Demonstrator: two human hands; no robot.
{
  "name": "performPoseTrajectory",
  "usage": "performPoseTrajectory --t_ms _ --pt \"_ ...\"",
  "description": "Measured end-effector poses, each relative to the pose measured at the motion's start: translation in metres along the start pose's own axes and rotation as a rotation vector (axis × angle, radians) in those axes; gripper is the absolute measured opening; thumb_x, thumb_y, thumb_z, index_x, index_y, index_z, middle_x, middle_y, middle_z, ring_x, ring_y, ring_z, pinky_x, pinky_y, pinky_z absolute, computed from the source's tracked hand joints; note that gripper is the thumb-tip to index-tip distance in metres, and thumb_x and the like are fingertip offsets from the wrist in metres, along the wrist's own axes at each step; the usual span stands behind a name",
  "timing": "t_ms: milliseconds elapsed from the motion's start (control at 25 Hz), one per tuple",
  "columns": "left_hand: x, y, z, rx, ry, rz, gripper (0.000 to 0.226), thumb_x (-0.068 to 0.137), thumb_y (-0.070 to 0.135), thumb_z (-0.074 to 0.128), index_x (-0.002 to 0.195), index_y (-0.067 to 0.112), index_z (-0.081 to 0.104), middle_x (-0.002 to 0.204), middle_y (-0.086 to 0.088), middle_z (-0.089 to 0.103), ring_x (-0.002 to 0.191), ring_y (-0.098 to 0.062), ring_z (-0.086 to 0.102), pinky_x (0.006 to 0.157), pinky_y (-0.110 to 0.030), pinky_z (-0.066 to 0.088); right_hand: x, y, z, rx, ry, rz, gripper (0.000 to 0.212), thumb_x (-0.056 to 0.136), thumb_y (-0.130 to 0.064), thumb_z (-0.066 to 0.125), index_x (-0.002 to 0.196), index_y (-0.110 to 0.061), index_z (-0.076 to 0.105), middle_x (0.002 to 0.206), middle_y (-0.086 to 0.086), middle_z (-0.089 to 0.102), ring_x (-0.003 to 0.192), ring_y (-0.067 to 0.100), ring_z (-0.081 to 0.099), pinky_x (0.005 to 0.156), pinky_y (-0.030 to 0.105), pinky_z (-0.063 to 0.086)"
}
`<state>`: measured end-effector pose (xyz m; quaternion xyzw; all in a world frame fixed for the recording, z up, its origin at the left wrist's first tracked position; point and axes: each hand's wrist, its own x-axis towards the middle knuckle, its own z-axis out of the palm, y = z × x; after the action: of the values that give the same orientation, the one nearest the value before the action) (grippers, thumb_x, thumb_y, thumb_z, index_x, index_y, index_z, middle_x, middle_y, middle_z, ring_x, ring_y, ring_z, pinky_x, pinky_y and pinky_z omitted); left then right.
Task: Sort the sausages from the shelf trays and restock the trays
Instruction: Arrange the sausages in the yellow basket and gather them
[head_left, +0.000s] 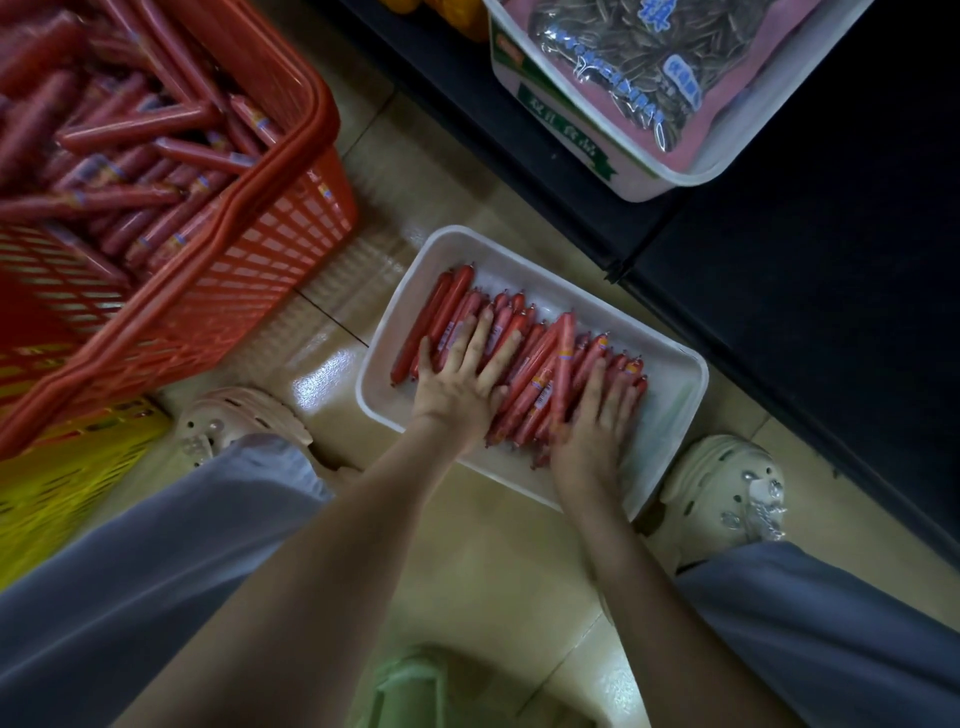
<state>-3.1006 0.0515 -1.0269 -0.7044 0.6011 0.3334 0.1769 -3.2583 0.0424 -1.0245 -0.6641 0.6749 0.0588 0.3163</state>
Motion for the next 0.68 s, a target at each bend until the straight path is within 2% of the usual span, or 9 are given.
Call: performPoseTrajectory --t_ms 80,120,200,280,400,480,560,640,680 --pt "0.001 0.001 0.001 0.005 0.026 -0.028 0.063 0.100 0.049 0.012 0.135 0.036 -0.038 0.150 0.000 -0.039 0.140 -0.024 -0.030 0.113 -0.061 -0.004 -0.002 0.016 -0.006 -0.080 -0.018 0.039 0.085 0.084 -0.017 0.057 0.151 -0.019 0.005 0.159 0.014 -0.002 0.145 0.031 -0.011 0.117 0.034 -0.012" --pt "0.002 0.002 0.003 0.010 0.017 -0.033 0.063 0.100 0.050 0.012 0.134 0.035 -0.039 0.149 0.000 -0.040 0.139 -0.026 -0.032 0.112 -0.061 -0.006 -0.003 0.020 -0.008 -0.095 -0.012 -0.025 0.078 0.085 -0.025 0.048 0.151 -0.021 0.007 0.159 0.011 -0.003 0.145 0.028 -0.013 0.116 0.033 -0.012" --pt "0.002 0.002 0.006 0.019 -0.049 -0.006 0.067 0.098 0.053 0.014 0.131 0.036 -0.042 0.148 -0.001 -0.042 0.137 -0.030 -0.035 0.112 -0.062 -0.008 -0.007 0.019 -0.007 -0.122 -0.020 -0.233 0.069 0.083 -0.030 0.024 0.151 -0.023 0.016 0.158 0.003 0.000 0.145 0.019 -0.012 0.119 0.039 -0.002" --pt "0.003 0.003 0.008 0.032 -0.093 0.027 0.069 0.097 0.056 0.016 0.128 0.036 -0.044 0.147 -0.001 -0.043 0.136 -0.034 -0.036 0.112 -0.061 -0.008 -0.010 0.017 -0.001 -0.141 -0.069 -0.368 0.059 0.090 -0.027 0.025 0.149 -0.024 0.026 0.158 0.000 0.006 0.146 0.018 -0.001 0.118 0.042 0.014" --pt "0.003 0.004 0.007 0.037 -0.083 0.014 0.071 0.097 0.056 0.017 0.126 0.035 -0.045 0.148 -0.002 -0.042 0.136 -0.034 -0.035 0.113 -0.060 -0.007 -0.008 0.016 0.004 -0.161 -0.003 -0.217 0.057 0.092 -0.015 0.048 0.147 -0.021 0.033 0.154 0.014 0.023 0.139 0.034 0.027 0.105 0.045 0.038" --pt "0.002 0.005 0.007 0.025 -0.062 0.007 0.070 0.097 0.057 0.014 0.129 0.034 -0.043 0.148 -0.002 -0.041 0.136 -0.034 -0.035 0.114 -0.058 -0.007 -0.012 0.015 0.001 -0.201 0.115 -0.108 0.057 0.086 -0.011 0.058 0.142 -0.016 0.044 0.132 0.023 0.045 0.117 0.041 0.046 0.093 0.047 0.044" --pt "0.003 0.007 0.005 0.021 -0.019 0.022 0.071 0.095 0.061 0.012 0.134 0.033 -0.041 0.148 -0.001 -0.042 0.137 -0.032 -0.035 0.113 -0.059 -0.007 -0.015 0.016 -0.003 -0.199 0.091 0.007 0.059 0.087 -0.015 0.057 0.143 -0.015 0.039 0.122 0.022 0.050 0.109 0.039 0.049 0.093 0.045 0.040" --pt "0.003 0.010 0.005 0.022 -0.005 0.063 0.076 0.092 0.065 0.013 0.136 0.033 -0.039 0.145 -0.002 -0.046 0.137 -0.031 -0.035 0.112 -0.062 -0.008 -0.015 0.018 -0.002 -0.217 0.108 0.086 0.073 0.088 -0.021 0.056 0.151 -0.014 0.019 0.139 0.021 0.040 0.120 0.037 0.041 0.103 0.043 0.033" --pt "0.003 0.013 0.006 0.025 -0.020 0.071 0.079 0.091 0.068 0.015 0.137 0.034 -0.039 0.141 -0.003 -0.050 0.136 -0.031 -0.037 0.110 -0.064 -0.009 -0.013 0.018 0.000 -0.221 0.104 0.115 0.080 0.090 -0.024 0.053 0.152 -0.013 0.005 0.150 0.021 0.024 0.130 0.036 0.031 0.110 0.041 0.024"
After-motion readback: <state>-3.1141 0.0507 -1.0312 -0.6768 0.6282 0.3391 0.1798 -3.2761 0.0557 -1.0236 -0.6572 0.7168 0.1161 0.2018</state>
